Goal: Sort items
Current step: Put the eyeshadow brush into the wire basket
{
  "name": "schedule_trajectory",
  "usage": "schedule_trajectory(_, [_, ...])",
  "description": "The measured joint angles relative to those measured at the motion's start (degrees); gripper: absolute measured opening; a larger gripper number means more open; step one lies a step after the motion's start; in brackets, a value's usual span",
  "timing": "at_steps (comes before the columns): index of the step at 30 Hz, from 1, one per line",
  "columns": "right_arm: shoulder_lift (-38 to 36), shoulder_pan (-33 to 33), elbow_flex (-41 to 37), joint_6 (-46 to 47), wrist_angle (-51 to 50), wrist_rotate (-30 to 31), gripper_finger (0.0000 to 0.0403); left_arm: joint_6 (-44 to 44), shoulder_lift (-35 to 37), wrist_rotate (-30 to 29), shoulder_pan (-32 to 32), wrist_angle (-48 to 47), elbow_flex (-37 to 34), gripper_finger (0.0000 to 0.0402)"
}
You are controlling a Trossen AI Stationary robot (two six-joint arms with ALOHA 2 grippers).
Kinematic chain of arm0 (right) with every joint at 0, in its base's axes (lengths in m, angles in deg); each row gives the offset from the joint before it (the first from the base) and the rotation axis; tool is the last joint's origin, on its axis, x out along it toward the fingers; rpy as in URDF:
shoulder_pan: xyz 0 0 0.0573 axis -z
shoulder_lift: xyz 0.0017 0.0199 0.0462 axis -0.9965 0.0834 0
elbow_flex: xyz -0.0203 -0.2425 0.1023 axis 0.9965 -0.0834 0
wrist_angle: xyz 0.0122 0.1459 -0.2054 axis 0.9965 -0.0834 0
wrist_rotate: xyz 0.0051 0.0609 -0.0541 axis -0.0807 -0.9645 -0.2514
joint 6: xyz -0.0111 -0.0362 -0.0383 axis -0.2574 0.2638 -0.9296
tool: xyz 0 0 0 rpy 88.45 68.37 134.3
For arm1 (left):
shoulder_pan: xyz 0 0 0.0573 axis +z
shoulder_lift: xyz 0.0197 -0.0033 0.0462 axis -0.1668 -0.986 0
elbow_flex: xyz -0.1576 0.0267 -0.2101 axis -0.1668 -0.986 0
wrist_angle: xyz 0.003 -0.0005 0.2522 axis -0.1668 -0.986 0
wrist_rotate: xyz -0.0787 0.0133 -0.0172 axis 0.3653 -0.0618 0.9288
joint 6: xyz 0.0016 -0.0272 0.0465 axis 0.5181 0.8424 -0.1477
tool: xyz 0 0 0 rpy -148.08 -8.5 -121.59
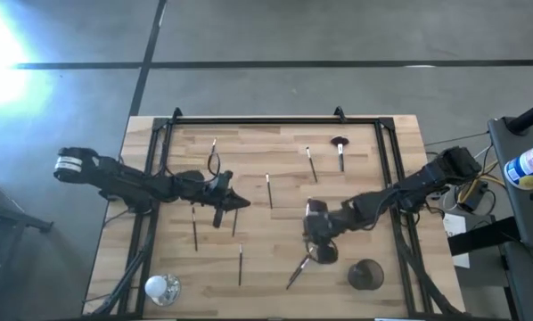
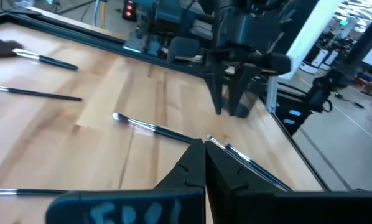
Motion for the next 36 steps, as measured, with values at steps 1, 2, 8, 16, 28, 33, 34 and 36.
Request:
schedule_trajectory(1, [0.54, -0.60, 0.00, -0.60, -0.38, -0.06, 0.0098, 0.00, 0.00, -0.40, -0.74, -0.11, 0.00, 0.0000])
schedule_trajectory(2, [1.03, -0.95, 0.00, -1.36, -1.01, -0.16, 0.0103, 0.00, 0.00, -0.93, -1.48, -0.16, 0.00, 0.0000])
schedule_trajectory(8, [5.84, -1.07, 0.10, -5.68, -1.96, -4.37, 0.0109, 1.80, 0.00, -4.73, -4.61, -2.55, 0.09, 0.0000])
schedule_trajectory(16, [11.88, -1.08, 4.73, -11.85, -8.13, -4.62, 0.0091, 5.91, 0.00, -4.86, -5.70, -4.61, 0.19, 0.0025])
schedule_trajectory(28, [17.48, -1.10, 8.59, -18.54, -13.36, -4.56, 0.0086, 8.98, 0.00, -4.89, -5.76, -8.14, 0.42, 0.0078])
schedule_trajectory(33, [17.65, -1.08, 8.59, -19.29, -13.24, -4.58, 0.0054, 10.43, 0.00, -4.88, -5.76, -9.34, 0.42, 0.0076])
schedule_trajectory(34, [17.65, -1.08, 8.57, -19.30, -13.18, -4.57, 0.0044, 10.63, 0.00, -4.87, -5.76, -9.35, 0.39, 0.0076])
schedule_trajectory(36, [17.67, -1.08, 8.55, -19.31, -13.11, -4.56, 0.0024, 11.65, 0.00, -4.70, -5.76, -9.28, 0.27, 0.0076])
